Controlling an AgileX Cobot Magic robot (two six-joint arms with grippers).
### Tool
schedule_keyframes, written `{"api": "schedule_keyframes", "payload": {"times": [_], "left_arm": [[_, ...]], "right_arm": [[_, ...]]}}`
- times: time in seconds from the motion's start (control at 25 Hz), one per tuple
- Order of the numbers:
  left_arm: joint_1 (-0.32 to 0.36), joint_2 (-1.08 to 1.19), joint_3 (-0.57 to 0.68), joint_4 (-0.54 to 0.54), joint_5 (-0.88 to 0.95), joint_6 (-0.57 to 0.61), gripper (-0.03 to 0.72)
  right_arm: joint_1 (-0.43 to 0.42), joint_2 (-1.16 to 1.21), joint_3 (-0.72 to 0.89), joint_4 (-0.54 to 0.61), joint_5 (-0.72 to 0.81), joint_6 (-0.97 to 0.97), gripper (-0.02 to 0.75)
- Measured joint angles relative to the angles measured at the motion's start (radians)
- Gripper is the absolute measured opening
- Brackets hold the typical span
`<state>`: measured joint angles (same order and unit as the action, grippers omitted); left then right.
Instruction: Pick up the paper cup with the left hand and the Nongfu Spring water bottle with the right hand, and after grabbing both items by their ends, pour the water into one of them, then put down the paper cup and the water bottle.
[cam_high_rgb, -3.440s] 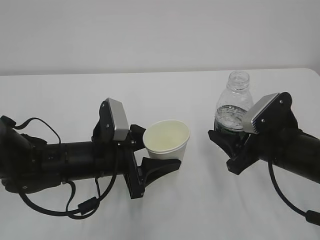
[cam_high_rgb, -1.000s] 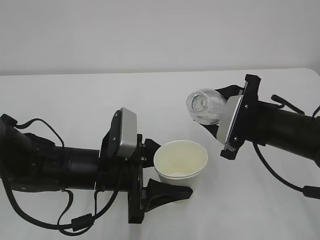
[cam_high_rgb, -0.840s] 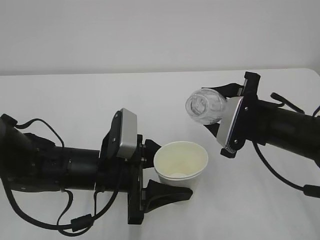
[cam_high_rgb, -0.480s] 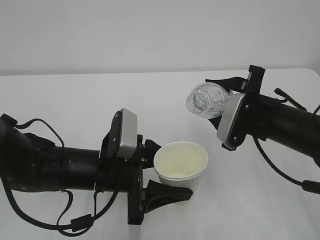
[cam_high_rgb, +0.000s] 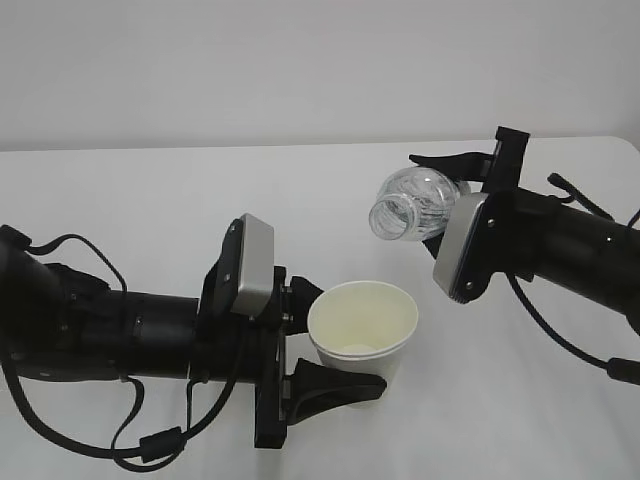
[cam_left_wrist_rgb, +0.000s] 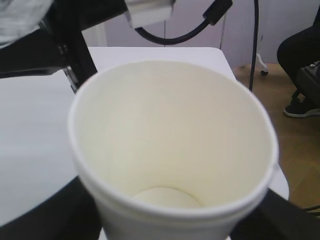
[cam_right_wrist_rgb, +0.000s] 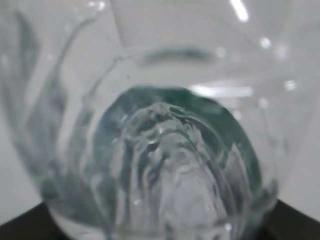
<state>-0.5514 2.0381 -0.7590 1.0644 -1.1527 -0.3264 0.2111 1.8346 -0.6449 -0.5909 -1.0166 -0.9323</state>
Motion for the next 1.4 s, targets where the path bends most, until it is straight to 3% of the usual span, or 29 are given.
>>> {"api": "schedule_keyframes", "payload": {"times": [1.4], "left_arm": [[0.000,-0.006,0.000,-0.030,0.000,-0.023,0.482]], "right_arm": [[0.000,0.000,0.000,0.006,-0.038,-0.262,0.449]]}}
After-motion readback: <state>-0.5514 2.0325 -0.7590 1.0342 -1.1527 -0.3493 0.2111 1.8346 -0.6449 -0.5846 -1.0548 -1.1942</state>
